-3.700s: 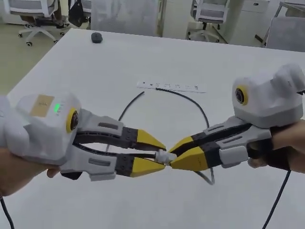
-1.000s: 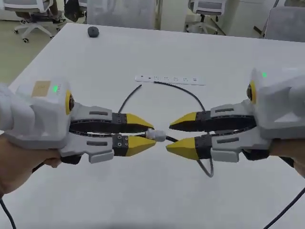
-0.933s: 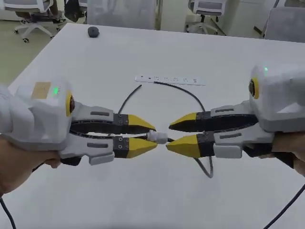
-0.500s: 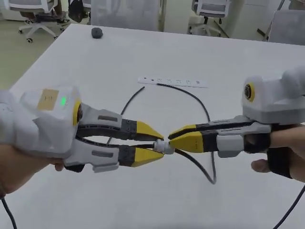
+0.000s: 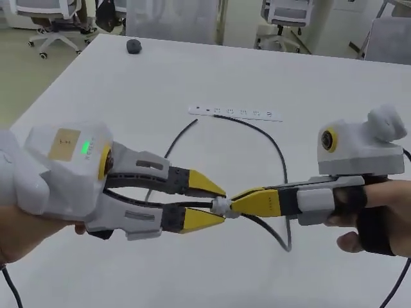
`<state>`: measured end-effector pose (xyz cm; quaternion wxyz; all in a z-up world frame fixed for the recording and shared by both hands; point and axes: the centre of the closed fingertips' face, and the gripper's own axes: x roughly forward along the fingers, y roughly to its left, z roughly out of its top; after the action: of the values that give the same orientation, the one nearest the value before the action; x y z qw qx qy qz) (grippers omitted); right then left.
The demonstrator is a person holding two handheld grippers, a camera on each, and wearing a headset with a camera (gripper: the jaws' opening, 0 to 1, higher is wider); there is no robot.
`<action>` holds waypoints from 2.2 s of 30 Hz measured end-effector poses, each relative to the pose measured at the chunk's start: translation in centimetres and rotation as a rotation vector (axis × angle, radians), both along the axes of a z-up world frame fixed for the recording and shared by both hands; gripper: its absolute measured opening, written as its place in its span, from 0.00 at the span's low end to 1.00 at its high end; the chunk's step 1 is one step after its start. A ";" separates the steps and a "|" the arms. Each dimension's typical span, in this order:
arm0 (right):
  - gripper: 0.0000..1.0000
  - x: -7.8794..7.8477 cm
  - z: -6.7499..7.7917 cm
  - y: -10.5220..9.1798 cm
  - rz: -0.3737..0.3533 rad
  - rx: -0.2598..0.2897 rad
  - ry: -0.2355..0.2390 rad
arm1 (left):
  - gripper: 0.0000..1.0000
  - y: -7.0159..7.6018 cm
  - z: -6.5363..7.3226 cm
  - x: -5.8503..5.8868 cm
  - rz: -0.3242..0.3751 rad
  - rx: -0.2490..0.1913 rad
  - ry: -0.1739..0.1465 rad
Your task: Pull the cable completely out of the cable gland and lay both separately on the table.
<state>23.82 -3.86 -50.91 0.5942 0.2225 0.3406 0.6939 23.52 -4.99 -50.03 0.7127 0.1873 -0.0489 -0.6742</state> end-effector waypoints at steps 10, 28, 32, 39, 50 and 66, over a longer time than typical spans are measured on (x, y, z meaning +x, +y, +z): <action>0.08 -0.5 0.1 -0.2 0.049 -0.018 -0.051 | 0.15 -0.2 0.0 -0.3 -0.010 0.006 -0.015; 0.07 0.5 -0.8 0.3 -0.005 -0.172 -0.713 | 0.15 0.5 -1.2 1.2 0.080 -0.046 0.144; 0.07 0.8 -0.8 0.4 -0.023 -0.206 -0.869 | 0.15 0.7 -1.1 1.7 0.100 -0.068 0.183; 0.07 1.3 -0.9 0.7 -0.029 -0.258 -1.091 | 0.15 0.9 -1.2 2.2 0.129 -0.078 0.218; 0.08 1.8 -1.6 0.6 -0.026 -0.324 -1.198 | 0.15 0.9 -1.8 2.4 0.154 -0.060 0.236; 0.08 2.8 -2.0 -1.1 -0.084 -0.433 -1.133 | 0.15 1.5 -1.7 2.9 0.196 -0.049 0.208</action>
<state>26.57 -4.95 -52.89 0.7417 -0.2942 0.0955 0.5951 26.46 -3.50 -51.68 0.7806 0.1030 0.0273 -0.6159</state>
